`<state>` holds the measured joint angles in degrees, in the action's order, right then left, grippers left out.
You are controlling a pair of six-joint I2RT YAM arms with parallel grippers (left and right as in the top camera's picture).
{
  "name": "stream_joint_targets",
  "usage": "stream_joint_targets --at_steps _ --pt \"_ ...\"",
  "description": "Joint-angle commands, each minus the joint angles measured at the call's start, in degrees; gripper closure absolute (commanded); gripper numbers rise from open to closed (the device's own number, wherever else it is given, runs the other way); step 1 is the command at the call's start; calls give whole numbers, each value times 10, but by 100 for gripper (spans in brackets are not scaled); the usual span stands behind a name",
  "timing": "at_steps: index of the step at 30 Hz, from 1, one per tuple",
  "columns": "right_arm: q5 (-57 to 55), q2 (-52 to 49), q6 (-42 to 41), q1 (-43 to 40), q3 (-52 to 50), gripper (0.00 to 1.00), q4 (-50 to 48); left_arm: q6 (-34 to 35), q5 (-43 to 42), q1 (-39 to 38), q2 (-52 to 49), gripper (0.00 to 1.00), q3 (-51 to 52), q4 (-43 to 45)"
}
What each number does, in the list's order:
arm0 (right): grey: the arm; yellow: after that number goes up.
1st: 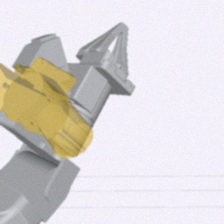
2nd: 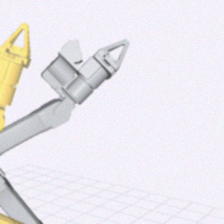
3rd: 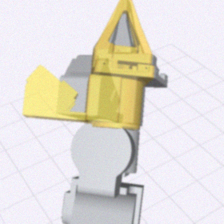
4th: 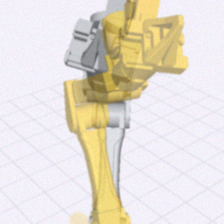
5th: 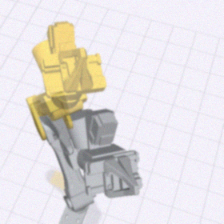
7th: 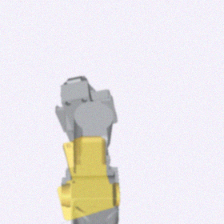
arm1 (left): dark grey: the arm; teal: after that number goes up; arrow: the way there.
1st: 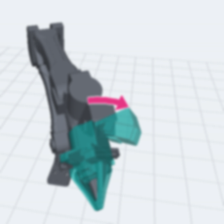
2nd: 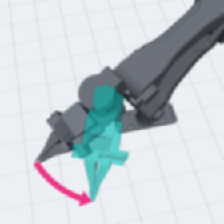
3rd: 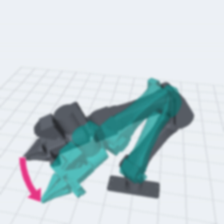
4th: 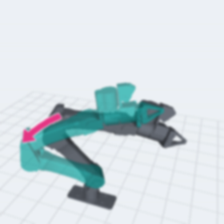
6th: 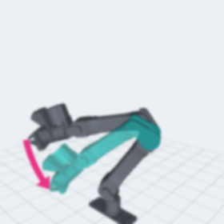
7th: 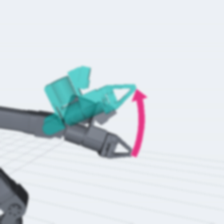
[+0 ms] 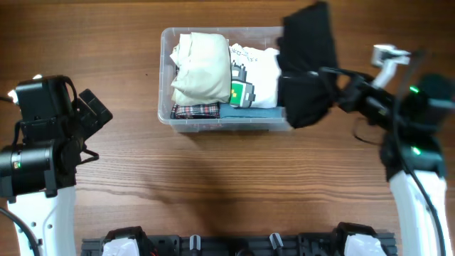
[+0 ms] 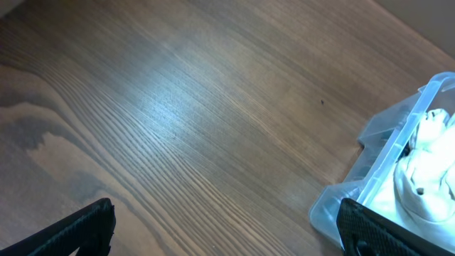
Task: Pack container
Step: 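Place the black bundle in the box's right side and press down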
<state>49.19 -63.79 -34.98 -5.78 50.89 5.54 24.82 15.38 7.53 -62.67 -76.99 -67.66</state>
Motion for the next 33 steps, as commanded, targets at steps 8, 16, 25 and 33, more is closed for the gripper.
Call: stream_joint_targets --at_steps 8,16,25,33 --pt "-168 -261 -146 101 12 91 -172 12 5 3 0 0 1 1" --pt "-210 -226 40 97 56 37 21 12 5 3 0 0 1 1" --pt "-284 -135 168 119 171 84 207 12 5 3 0 0 1 1" --pt "-374 -284 167 214 175 85 87 12 5 3 0 0 1 1"
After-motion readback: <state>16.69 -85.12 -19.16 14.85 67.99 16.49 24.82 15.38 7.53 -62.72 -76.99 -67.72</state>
